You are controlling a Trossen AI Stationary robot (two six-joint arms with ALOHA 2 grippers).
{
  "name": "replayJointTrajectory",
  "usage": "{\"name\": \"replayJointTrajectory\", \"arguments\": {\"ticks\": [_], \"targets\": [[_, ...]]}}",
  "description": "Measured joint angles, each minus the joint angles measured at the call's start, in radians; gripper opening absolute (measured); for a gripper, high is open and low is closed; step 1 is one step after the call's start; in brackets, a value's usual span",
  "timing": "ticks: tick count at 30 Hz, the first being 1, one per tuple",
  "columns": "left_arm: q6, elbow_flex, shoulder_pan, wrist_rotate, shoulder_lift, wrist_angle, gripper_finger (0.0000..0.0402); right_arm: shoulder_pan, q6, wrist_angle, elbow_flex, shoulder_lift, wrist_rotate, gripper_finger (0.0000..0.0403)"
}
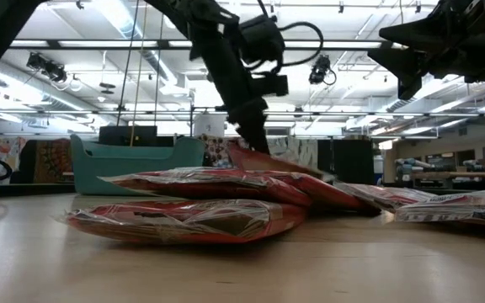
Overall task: Sort popcorn bags into baskets
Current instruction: Put the popcorn sachet into the bin
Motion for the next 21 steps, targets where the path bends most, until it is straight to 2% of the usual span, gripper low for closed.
{"name": "replayJointTrajectory", "arguments": {"ticks": [6,21], "targets": [[-0.024,0.0,-0.01,-0.058,-0.075,-0.118,0.0001,0.0,0.006,-0.003,0.0,0.0,-0.001,0.0189],[-0.04,0.002,0.03,-0.162,-0.346,-0.261,0.0001,0.0,0.017,-0.016,0.0,0.0,-0.002,0.0189]]}}
